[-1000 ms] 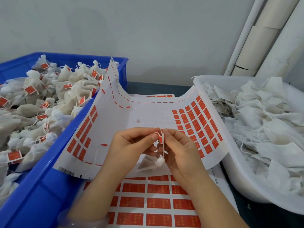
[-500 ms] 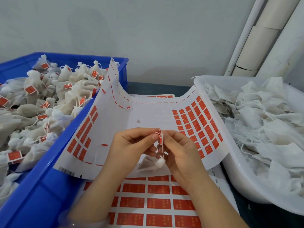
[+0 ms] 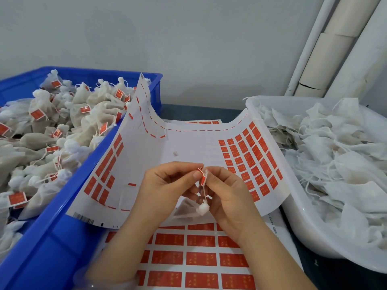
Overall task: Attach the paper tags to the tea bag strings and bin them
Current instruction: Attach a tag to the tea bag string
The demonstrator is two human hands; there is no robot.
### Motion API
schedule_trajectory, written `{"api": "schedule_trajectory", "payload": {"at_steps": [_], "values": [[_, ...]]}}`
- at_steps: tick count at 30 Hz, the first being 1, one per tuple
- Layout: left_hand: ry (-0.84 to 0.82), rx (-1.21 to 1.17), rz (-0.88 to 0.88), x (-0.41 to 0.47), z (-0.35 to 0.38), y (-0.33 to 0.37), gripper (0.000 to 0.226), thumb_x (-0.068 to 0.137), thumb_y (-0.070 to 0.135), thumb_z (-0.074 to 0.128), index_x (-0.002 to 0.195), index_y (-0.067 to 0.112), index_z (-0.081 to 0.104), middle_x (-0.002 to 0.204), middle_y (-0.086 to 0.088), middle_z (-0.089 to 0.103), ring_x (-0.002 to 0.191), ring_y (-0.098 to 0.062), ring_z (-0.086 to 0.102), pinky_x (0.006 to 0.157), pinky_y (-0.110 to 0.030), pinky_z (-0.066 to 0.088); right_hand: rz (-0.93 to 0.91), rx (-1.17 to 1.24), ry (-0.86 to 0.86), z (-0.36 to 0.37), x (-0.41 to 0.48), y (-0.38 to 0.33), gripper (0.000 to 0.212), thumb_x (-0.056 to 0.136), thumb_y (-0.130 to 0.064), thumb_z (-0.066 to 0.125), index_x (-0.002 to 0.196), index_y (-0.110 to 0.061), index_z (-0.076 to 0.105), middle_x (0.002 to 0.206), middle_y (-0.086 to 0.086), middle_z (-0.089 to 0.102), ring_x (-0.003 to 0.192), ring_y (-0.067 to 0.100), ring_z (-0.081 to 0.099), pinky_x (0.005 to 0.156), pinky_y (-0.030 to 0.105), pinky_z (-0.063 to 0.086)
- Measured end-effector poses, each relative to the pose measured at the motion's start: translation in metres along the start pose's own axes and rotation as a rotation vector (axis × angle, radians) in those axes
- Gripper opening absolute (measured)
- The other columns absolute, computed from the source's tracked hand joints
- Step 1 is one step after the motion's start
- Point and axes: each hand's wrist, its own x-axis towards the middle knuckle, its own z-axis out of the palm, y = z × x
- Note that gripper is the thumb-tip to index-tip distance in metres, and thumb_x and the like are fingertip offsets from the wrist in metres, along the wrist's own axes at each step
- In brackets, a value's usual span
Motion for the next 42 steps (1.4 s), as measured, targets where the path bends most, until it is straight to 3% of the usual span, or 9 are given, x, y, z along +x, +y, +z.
{"api": "schedule_trajectory", "payload": {"at_steps": [9,16,22,26,30,35,42], "values": [[-0.017,-0.004,-0.021,0.0012,-0.002,-0.0039,0.017,0.065,0.025,0.062,0.08,0.021,0.07,0.065,0.005,0.07,0.055,-0.01,0.066,0.052,-0.016,0.052,-0.04,-0.078,0.022,-0.0012,0.0004,0.0026,0.033,0.056,-0.041,0.066,0.079,-0.019,0.071,0.078,0.001,0.07,0.077,0.018,0.066,0.071,0.03,0.055],[-0.002,0.017,0.017,0.0012,-0.0016,-0.0054,0.017,0.067,0.028,0.062,0.078,0.016,0.068,0.07,0.004,0.071,0.063,-0.013,0.068,0.055,-0.017,0.053,-0.108,-0.157,0.074,-0.0003,0.001,0.0042,0.041,0.049,-0.053,0.067,0.077,-0.024,0.072,0.074,0.003,0.069,0.075,0.028,0.061,0.077,0.043,0.055],[0.055,0.001,0.015,0.0015,-0.0016,-0.0058,0.017,0.068,0.026,0.063,0.08,0.015,0.067,0.07,0.0,0.071,0.061,-0.017,0.068,0.056,-0.016,0.053,-0.23,-0.216,0.084,0.0013,-0.0011,0.0028,0.037,0.059,-0.06,0.058,0.077,-0.032,0.073,0.078,0.0,0.07,0.081,0.024,0.066,0.073,0.029,0.057],[0.068,0.002,0.029,0.0015,-0.0027,-0.0053,0.019,0.068,0.026,0.063,0.082,0.014,0.068,0.07,0.0,0.071,0.062,-0.018,0.068,0.056,-0.017,0.053,-0.343,-0.337,0.111,0.0048,-0.0035,-0.0004,0.022,0.066,-0.048,0.058,0.081,-0.035,0.067,0.077,-0.022,0.069,0.079,-0.001,0.065,0.06,0.008,0.049],[0.054,0.024,0.068,0.0002,-0.0019,-0.0048,0.016,0.069,0.023,0.063,0.082,0.015,0.067,0.07,0.002,0.071,0.061,-0.017,0.068,0.056,-0.016,0.053,-0.366,-0.34,0.163,0.0033,-0.0036,0.0002,0.017,0.067,-0.045,0.059,0.078,-0.034,0.066,0.074,-0.022,0.068,0.074,-0.003,0.064,0.058,0.007,0.048],[0.067,0.062,0.1,-0.0006,-0.0012,-0.0061,0.01,0.073,0.019,0.063,0.081,0.015,0.066,0.069,0.003,0.07,0.06,-0.016,0.067,0.056,-0.016,0.052,-0.412,-0.438,0.201,0.0065,-0.0038,0.0055,0.014,0.072,-0.048,0.054,0.077,-0.037,0.06,0.081,-0.029,0.064,0.085,-0.005,0.061,0.063,0.005,0.047],[0.104,0.09,0.105,-0.001,-0.0011,-0.0048,0.004,0.076,0.015,0.065,0.079,0.017,0.066,0.068,0.006,0.069,0.06,-0.015,0.067,0.054,-0.014,0.051,-0.39,-0.391,0.146,0.0044,-0.0035,0.0012,0.019,0.067,-0.047,0.057,0.08,-0.035,0.064,0.076,-0.025,0.067,0.08,-0.002,0.064,0.062,0.007,0.048]]}}
